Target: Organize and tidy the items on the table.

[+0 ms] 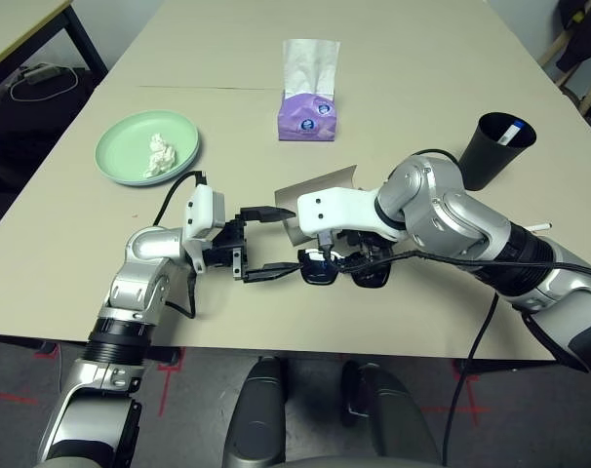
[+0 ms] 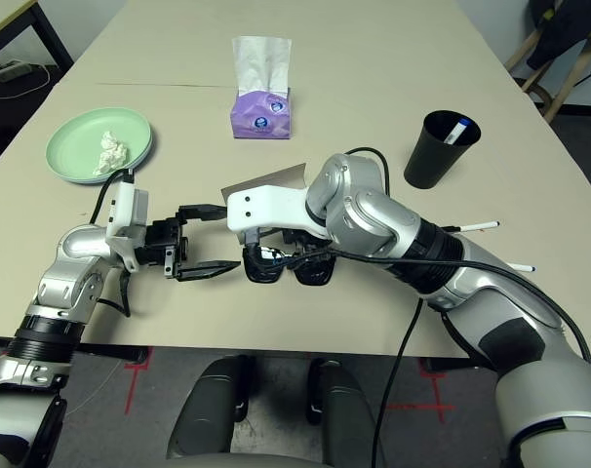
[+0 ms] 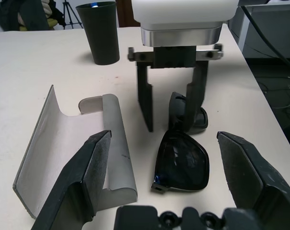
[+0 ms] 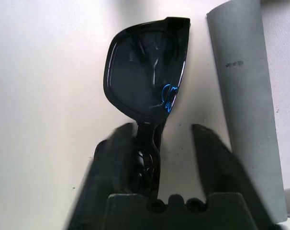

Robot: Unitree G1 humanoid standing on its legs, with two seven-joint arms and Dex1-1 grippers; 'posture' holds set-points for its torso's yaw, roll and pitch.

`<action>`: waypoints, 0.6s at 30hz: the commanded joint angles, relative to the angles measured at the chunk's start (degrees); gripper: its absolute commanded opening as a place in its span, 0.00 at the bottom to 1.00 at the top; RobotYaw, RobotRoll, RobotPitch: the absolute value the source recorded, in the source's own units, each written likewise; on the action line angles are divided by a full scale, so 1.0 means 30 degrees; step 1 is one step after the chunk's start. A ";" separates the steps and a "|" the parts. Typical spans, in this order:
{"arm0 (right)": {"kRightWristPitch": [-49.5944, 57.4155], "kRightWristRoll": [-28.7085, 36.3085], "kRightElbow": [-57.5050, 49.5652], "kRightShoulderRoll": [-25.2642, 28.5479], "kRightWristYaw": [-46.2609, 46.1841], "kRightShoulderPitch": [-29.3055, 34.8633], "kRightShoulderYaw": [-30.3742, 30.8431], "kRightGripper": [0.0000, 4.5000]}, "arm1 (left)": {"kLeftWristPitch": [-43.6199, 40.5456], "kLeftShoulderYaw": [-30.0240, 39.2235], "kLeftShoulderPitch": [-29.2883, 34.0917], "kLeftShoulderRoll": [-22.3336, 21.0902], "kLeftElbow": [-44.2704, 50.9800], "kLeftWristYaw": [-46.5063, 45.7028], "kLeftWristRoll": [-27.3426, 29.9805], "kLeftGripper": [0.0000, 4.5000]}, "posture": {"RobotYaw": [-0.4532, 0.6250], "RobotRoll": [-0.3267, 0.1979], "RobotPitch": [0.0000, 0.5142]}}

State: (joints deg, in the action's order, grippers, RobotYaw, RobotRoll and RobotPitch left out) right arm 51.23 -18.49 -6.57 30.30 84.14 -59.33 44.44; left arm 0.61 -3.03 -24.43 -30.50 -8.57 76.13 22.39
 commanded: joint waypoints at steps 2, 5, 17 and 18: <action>-0.0134 0.0364 -0.0300 -0.0032 -0.0090 -0.0285 0.0335 0.19 | 0.0274 -0.0336 -0.0002 -0.0139 -0.0135 0.0229 -0.0263 1.00 | 0.60 0.62 0.32; -0.0159 0.0460 -0.0357 -0.0023 -0.0116 -0.0366 0.0336 0.08 | 0.0310 -0.0353 0.0022 -0.0160 -0.0176 0.0234 -0.0263 1.00 | 0.60 0.62 0.32; -0.1558 0.1104 -0.1856 0.1659 0.0630 -0.1020 -0.0366 0.08 | 0.0494 -0.0396 -0.0209 -0.0107 -0.0544 0.0246 -0.0281 1.00 | 0.59 0.62 0.31; -0.1931 0.1148 -0.1986 0.1899 0.0639 -0.1108 -0.0474 0.08 | 0.0501 -0.0388 -0.0213 -0.0108 -0.0554 0.0234 -0.0278 1.00 | 0.59 0.62 0.31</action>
State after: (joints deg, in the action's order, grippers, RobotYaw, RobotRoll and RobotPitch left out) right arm 47.08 -15.66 -10.98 35.21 85.41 -62.19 44.23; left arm 1.49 -3.38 -24.95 -30.51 -10.06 76.25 22.35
